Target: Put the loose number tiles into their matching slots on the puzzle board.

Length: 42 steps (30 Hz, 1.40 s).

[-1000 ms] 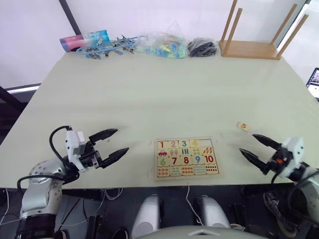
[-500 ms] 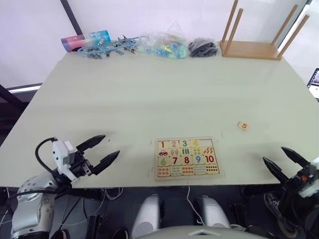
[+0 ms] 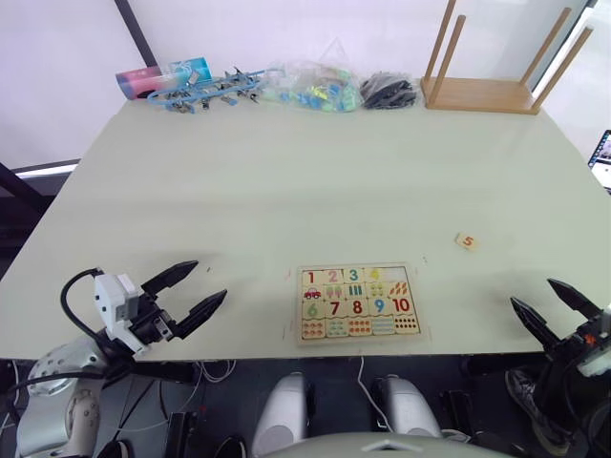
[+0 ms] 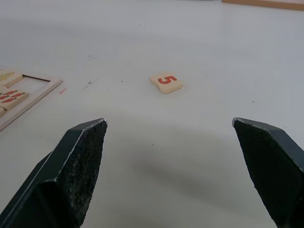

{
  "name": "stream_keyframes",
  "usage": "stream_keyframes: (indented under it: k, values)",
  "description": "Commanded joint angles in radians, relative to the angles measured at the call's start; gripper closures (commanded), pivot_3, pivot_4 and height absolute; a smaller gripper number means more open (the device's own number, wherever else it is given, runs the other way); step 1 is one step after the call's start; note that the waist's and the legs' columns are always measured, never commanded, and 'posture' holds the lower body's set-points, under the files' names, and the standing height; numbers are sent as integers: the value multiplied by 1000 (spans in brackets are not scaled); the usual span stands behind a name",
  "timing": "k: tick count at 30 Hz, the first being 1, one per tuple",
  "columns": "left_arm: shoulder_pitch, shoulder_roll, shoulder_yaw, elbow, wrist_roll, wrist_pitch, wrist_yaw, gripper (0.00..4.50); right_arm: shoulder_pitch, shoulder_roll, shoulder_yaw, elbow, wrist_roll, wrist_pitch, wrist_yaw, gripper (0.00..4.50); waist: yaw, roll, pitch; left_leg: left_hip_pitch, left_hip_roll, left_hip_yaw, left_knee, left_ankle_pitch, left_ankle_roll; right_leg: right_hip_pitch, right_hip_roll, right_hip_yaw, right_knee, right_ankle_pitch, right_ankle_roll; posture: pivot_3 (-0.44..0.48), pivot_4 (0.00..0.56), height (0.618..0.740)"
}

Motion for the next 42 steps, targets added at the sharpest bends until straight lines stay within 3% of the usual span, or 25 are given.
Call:
stream_keyframes:
  k: [1,26,33,42]
  values:
    - [-6,7,18,-20,-15,-10,-10,0,-2,-4,-5,-42,12,-2,-9,73,0,0,0,0,0,0,0,0,0,0,0,0,0,0,0,0,150,740]
    - [-43,40,24,39,-7,-25,-75,0,-35,-17,26,-40,9,27,-17,73,0,0,0,0,0,0,-1,0,0,0,0,0,-1,-1,1,0,150,740]
    - [-94,65,10,97,0,-36,-139,0,-113,-62,52,22,-1,49,14,73,0,0,0,0,0,0,-1,0,0,0,0,0,-1,1,-2,0,150,740]
    - [-193,131,-46,167,6,-38,-287,0,-346,-198,161,230,-103,92,68,73,-1,0,0,0,-1,1,-1,0,0,0,1,-1,-1,2,-3,0,150,740]
